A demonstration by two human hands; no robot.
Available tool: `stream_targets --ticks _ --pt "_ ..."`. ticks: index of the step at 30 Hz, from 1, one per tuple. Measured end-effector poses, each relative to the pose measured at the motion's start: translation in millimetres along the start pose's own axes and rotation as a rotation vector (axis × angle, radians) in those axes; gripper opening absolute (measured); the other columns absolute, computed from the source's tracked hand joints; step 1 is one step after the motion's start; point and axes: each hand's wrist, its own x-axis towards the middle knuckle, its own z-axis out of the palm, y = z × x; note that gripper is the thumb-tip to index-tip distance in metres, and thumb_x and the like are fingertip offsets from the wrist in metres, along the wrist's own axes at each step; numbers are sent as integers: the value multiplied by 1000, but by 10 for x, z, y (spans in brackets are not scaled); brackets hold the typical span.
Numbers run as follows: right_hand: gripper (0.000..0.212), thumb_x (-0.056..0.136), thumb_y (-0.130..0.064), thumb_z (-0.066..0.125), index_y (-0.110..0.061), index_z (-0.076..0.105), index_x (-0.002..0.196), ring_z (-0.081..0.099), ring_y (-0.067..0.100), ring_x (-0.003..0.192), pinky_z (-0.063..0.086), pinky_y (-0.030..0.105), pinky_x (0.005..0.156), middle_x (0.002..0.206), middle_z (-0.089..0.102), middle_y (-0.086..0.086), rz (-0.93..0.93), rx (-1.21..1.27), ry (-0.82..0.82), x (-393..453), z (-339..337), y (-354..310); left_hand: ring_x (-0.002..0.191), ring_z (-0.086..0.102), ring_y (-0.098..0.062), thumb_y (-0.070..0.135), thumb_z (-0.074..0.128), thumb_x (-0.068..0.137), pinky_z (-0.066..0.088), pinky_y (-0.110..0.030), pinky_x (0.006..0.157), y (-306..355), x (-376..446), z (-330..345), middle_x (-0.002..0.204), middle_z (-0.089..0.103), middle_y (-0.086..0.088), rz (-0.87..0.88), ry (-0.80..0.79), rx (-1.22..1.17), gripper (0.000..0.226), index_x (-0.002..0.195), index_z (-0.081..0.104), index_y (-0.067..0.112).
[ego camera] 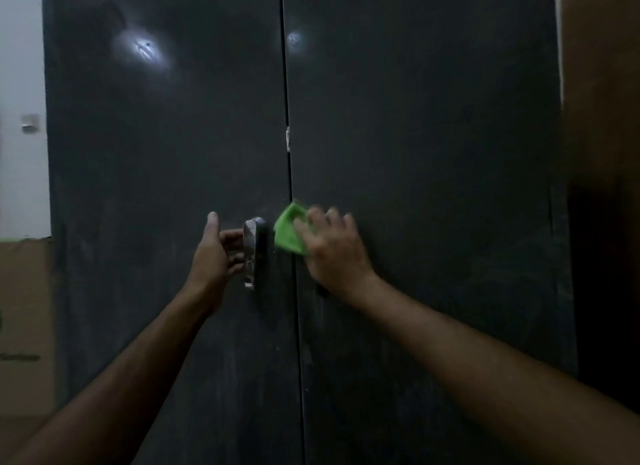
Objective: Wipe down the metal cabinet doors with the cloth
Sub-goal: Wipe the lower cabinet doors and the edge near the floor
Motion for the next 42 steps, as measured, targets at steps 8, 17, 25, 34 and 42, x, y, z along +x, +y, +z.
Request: stream_targets --ticks 8,17,25,34,42 --pt "40 80 -24 69 -17 65 119 53 33 91 40 41 73 113 58 12 167 -29 31 307 -115 156 87 79 -25 79 18 100 54 -39 83 40 -84 -153 107 79 -20 -93 -144 -83 93 109 73 4" --pt "49 76 -27 72 -17 67 124 55 33 89 44 42 70 114 61 12 28 74 -40 -147 -35 126 98 69 -29 57 28 109 51 -41 92 -61 -163 -81 108 75 -21 -67 -104 -89 71 114 73 2" --pt "49 78 -28 66 -20 66 126 54 30 88 42 40 71 114 60 10 -278 60 -138 -719 36 157 86 74 -8 -5 59 96 58 -24 70 -105 -258 -98 96 79 4 111 -162 236 31 117 71 14" --pt "46 81 -27 61 -20 68 125 58 30 86 48 39 70 114 64 11 -461 58 -153 -1044 -43 345 90 62 -9 -2 66 96 52 -20 76 -157 -411 105 104 65 -3 339 33 533 34 127 59 11" --pt "50 78 -20 68 -15 68 128 60 35 85 48 41 70 117 64 18 -157 135 -35 -1160 37 222 93 62 -33 -4 61 96 60 -48 85 -241 -446 172 105 62 -16 488 96 629 28 119 57 12"
